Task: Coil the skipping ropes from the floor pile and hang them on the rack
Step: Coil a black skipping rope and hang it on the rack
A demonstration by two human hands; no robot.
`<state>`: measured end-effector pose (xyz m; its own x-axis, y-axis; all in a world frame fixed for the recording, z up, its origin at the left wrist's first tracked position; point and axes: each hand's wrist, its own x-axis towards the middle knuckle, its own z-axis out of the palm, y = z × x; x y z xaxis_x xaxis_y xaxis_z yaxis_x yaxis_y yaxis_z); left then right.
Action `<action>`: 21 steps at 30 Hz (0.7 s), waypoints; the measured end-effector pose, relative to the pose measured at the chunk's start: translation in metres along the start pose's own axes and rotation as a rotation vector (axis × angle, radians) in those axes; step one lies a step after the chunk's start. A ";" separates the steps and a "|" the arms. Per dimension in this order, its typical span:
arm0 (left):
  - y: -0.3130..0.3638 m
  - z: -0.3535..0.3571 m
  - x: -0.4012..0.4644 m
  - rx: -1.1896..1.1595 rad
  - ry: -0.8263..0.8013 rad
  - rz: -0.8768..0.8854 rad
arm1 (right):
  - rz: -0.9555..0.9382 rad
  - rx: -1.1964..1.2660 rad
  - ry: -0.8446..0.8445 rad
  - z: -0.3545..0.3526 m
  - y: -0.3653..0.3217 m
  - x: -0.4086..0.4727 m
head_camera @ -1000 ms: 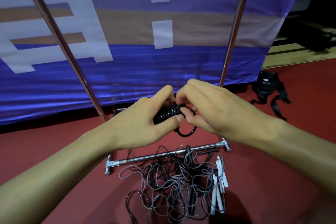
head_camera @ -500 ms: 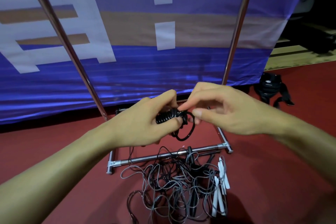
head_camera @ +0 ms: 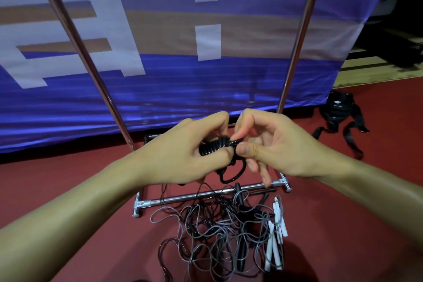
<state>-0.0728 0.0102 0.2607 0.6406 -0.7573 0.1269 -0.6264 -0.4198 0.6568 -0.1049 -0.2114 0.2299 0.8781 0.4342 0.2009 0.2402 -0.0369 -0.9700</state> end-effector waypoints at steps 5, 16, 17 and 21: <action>0.003 -0.002 0.000 0.020 0.018 0.021 | -0.126 -0.149 0.095 0.004 -0.004 0.003; -0.001 -0.008 -0.004 -0.460 -0.124 -0.109 | -0.091 -0.115 0.059 0.003 -0.017 0.008; -0.003 -0.010 -0.005 -0.478 -0.135 -0.118 | -0.055 -0.065 -0.021 -0.001 -0.019 0.006; -0.004 -0.012 -0.008 -0.546 -0.234 -0.102 | 0.035 0.100 -0.238 -0.006 -0.014 0.003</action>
<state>-0.0700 0.0243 0.2662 0.5315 -0.8430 -0.0830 -0.2087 -0.2253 0.9517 -0.1037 -0.2148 0.2449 0.7604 0.6341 0.1403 0.1587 0.0282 -0.9869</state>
